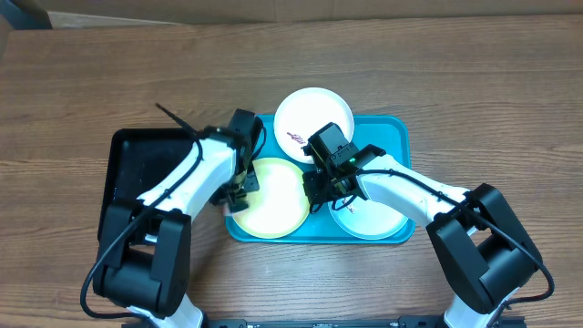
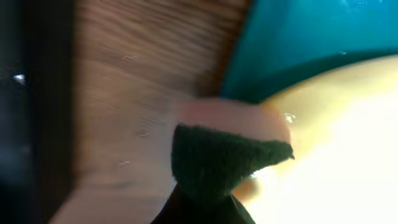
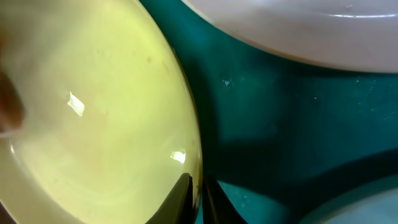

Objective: Clean dirty plates on tray and stack at the side

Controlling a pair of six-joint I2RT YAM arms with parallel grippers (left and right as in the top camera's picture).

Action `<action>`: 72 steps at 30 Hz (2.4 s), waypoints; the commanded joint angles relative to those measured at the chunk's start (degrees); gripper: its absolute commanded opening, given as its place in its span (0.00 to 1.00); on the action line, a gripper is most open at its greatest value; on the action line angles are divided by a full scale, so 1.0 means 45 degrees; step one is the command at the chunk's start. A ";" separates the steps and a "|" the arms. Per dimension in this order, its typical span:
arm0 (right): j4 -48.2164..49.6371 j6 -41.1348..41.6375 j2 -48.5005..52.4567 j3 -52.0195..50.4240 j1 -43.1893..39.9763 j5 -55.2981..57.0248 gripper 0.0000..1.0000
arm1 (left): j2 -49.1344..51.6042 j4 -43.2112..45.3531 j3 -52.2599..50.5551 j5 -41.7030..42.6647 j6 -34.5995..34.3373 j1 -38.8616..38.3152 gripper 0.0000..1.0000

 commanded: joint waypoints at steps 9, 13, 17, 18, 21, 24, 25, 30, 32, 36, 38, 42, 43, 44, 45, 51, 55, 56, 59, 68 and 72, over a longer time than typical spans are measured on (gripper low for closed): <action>-0.0189 -0.0044 0.0029 -0.0083 -0.0141 0.0704 0.09 | 0.0175 -0.0335 0.2307 0.5323 0.1579 0.0223 0.04; -0.0185 -0.0044 0.0029 -0.0083 -0.0141 0.0704 0.09 | 0.0175 0.1078 0.1001 0.7684 0.2127 -0.0185 0.04; -0.0185 -0.0044 0.0029 -0.0083 -0.0141 0.0704 0.09 | 0.0175 0.2924 -0.0719 0.7888 0.1933 -0.0695 0.04; -0.0185 -0.0044 0.0029 -0.0083 -0.0141 0.0704 0.09 | 0.0175 0.3235 -0.1010 0.7888 0.1821 -0.0738 0.04; -0.0189 -0.0044 0.0029 -0.0083 -0.0141 0.0704 0.09 | 0.0175 0.4007 -0.1768 0.7815 0.1627 -0.0743 0.04; -0.0199 -0.0044 0.0029 -0.0083 -0.0141 0.0704 0.09 | 0.0175 0.4022 -0.2001 0.6785 0.1409 -0.0486 0.04; -0.0199 -0.0044 0.0029 -0.0083 -0.0141 0.0704 0.09 | 0.0175 0.3905 -0.2011 0.6135 0.1311 -0.0403 0.04; -0.0238 -0.0049 0.0029 -0.0083 -0.0141 0.0704 0.09 | 0.0175 0.2346 -0.2011 0.1239 -0.0185 -0.0136 0.04; -0.0228 -0.0049 0.0029 -0.0083 -0.0141 0.0709 0.09 | 0.0175 0.1914 -0.2011 -0.0078 -0.0486 -0.0102 0.04; -0.0189 -0.0049 0.0029 -0.0083 -0.0141 0.0714 0.08 | 0.0175 0.1642 -0.2001 -0.1744 -0.0500 -0.0107 0.04; -0.0189 -0.0049 0.0029 -0.0083 -0.0141 0.0714 0.08 | 0.0175 0.1632 -0.1889 -0.2079 -0.0495 -0.0107 0.04; -0.0194 -0.0053 0.0029 -0.0083 -0.0141 0.0709 0.07 | 0.0165 0.0967 -0.1078 -0.2084 -0.0515 -0.0107 0.04; -0.0189 -0.0058 0.0029 -0.0083 -0.0141 0.0709 0.07 | 0.0160 0.0612 -0.0704 -0.2142 -0.0651 -0.0107 0.04; -0.0189 -0.0087 0.0029 -0.0083 -0.0141 0.0709 0.07 | 0.0160 0.0243 -0.0340 -0.2283 -0.0865 -0.0107 0.04; -0.0189 -0.0083 0.0029 -0.0083 -0.0141 0.0709 0.07 | 0.0160 -0.0185 0.0049 -0.2501 -0.1141 -0.0107 0.04; -0.0189 -0.0083 0.0029 -0.0083 -0.0141 0.0709 0.08 | 0.0160 -0.1491 0.2001 -0.1651 -0.1214 -0.0117 0.04; -0.0185 -0.0083 0.0029 -0.0083 -0.0141 0.0709 0.08 | 0.0165 -0.0306 0.1841 0.2647 0.0763 -0.0121 0.04; -0.0185 -0.0083 0.0029 -0.0083 -0.0141 0.0709 0.08 | 0.0165 0.0126 0.1719 0.4061 0.1457 -0.0131 0.04; -0.0185 -0.0087 0.0029 -0.0083 -0.0141 0.0709 0.08 | 0.0165 0.1146 0.1365 0.7019 0.2453 -0.0214 0.04; -0.0155 -0.0083 0.0029 -0.0083 -0.0141 0.0704 0.08 | 0.0175 0.3283 -0.0525 0.8077 0.2157 -0.0539 0.04; -0.0151 -0.0083 0.0029 -0.0083 -0.0141 0.0704 0.08 | 0.0175 0.4070 -0.1564 0.7543 0.2098 -0.0447 0.04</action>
